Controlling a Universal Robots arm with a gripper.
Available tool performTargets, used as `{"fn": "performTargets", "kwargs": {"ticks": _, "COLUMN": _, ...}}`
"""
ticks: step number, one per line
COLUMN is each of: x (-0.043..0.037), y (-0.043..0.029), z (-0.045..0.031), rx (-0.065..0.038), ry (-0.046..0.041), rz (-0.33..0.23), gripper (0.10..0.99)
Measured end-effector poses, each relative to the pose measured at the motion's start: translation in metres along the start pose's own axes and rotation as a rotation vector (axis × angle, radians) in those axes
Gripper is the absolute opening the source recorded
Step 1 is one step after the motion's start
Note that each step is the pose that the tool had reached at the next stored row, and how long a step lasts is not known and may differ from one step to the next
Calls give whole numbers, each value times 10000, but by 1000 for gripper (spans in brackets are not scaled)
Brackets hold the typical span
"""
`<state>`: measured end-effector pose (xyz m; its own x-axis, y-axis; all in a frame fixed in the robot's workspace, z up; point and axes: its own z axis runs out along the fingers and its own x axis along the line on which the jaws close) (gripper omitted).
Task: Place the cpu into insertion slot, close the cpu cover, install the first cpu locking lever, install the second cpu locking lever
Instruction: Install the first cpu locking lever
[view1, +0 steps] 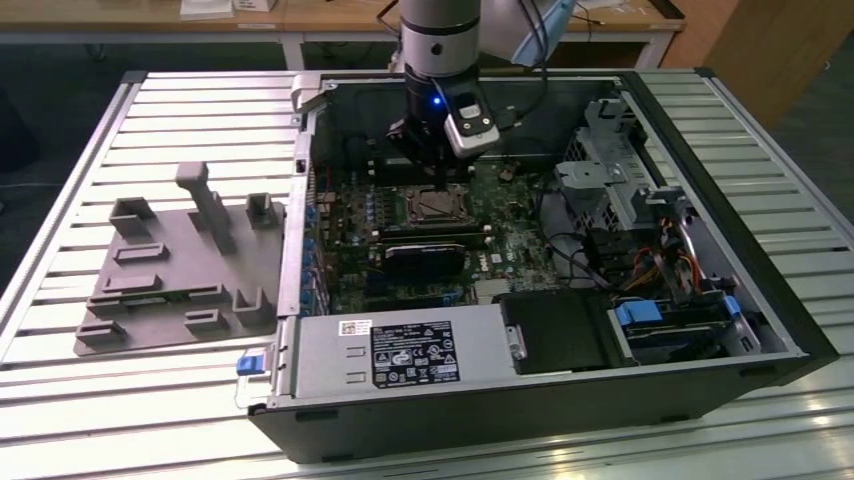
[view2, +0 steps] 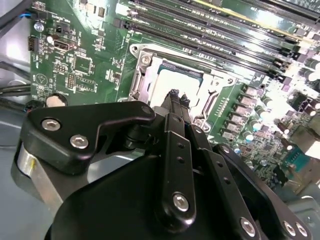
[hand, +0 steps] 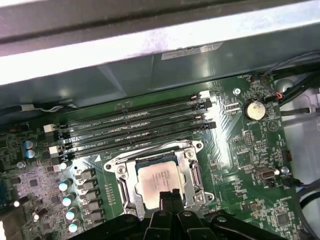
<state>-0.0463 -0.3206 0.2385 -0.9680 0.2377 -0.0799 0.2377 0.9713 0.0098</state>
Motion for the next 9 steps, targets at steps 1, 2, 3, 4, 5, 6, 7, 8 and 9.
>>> {"fn": "performTargets", "kwargs": {"ticks": 1, "x": -1, "y": 0, "z": -13, "rx": 11, "ry": -2, "rz": -1, "gripper": 102}}
{"fn": "performTargets", "kwargs": {"ticks": 2, "x": -2, "y": 0, "z": -21, "rx": 22, "ry": -5, "rz": -1, "gripper": 102}}
{"fn": "performTargets", "kwargs": {"ticks": 3, "x": -2, "y": 0, "z": -24, "rx": 28, "ry": -7, "rz": -1, "gripper": 102}}
{"fn": "performTargets", "kwargs": {"ticks": 4, "x": -2, "y": 0, "z": -24, "rx": 28, "ry": -8, "rz": -1, "gripper": 102}}
{"fn": "performTargets", "kwargs": {"ticks": 5, "x": -2, "y": 0, "z": -24, "rx": 29, "ry": -9, "rz": -2, "gripper": 102}}
{"fn": "performTargets", "kwargs": {"ticks": 6, "x": -2, "y": 0, "z": -24, "rx": 30, "ry": -8, "rz": -2, "gripper": 102}}
{"fn": "performTargets", "kwargs": {"ticks": 7, "x": -2, "y": 0, "z": -24, "rx": 32, "ry": -8, "rz": -2, "gripper": 102}}
{"fn": "performTargets", "kwargs": {"ticks": 8, "x": -2, "y": -3, "z": -25, "rx": 35, "ry": -7, "rz": -2, "gripper": 102}}
{"fn": "performTargets", "kwargs": {"ticks": 9, "x": -3, "y": -7, "z": -26, "rx": 36, "ry": -7, "rz": -1, "gripper": 102}}
